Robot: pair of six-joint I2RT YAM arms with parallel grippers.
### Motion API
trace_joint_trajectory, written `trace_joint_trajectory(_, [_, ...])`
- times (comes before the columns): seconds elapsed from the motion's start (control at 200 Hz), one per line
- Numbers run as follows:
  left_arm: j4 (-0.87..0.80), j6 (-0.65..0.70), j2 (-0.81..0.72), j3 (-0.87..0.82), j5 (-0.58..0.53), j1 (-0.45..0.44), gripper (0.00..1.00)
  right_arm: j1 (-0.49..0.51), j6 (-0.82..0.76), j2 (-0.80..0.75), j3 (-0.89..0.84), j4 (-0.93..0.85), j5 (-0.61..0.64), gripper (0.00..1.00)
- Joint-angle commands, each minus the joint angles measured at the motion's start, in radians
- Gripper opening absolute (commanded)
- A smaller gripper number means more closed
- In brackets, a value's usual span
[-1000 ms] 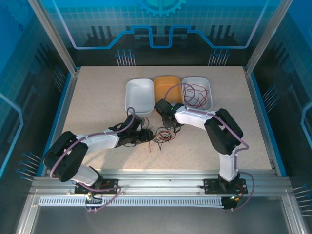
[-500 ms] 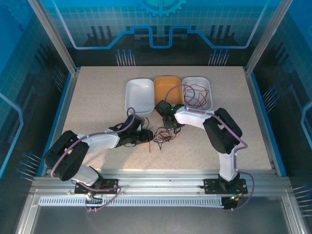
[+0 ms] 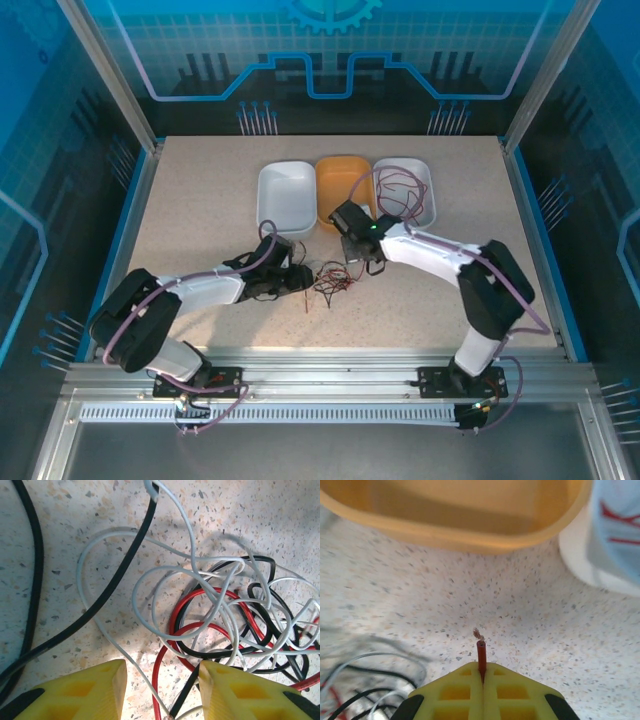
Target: Untangle the cables
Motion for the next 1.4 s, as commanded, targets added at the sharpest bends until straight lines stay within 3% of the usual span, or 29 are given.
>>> trace_joint_trajectory(0.0, [-0.032,0.001,-0.035,0.008,-0.026,-0.003,0.43,0.022,-0.045,-0.121,-0.029,0.023,0.037,0.0])
trace_joint_trajectory(0.285, [-0.024,0.004,-0.055,0.004,-0.027,-0.002,0.43,0.042,-0.165,-0.421,-0.038,0.086,0.016,0.0])
trace_joint_trajectory(0.52, [-0.013,0.048,-0.133,-0.001,-0.022,-0.004,0.46,0.041,-0.229,-0.538,0.03,0.108,-0.079,0.0])
trace_joint_trajectory(0.755, [0.004,0.128,-0.289,-0.009,-0.02,-0.01,0.73,0.042,-0.204,-0.52,0.145,0.069,-0.143,0.0])
trace_joint_trajectory(0.835, [0.005,0.157,-0.339,-0.011,-0.02,-0.016,0.86,0.042,-0.192,-0.498,0.183,0.05,-0.158,0.0])
trace_joint_trajectory(0.875, [0.0,0.171,-0.356,-0.012,-0.024,-0.018,0.99,0.041,-0.187,-0.484,0.203,0.034,-0.155,0.0])
trace_joint_trajectory(1.071, [-0.083,0.226,-0.37,0.038,-0.019,-0.028,0.99,0.039,-0.148,-0.42,0.275,-0.024,-0.145,0.0])
trace_joint_trajectory(1.396, [-0.087,0.225,-0.293,0.034,-0.088,-0.048,0.99,0.033,-0.1,-0.408,0.19,0.08,-0.207,0.0])
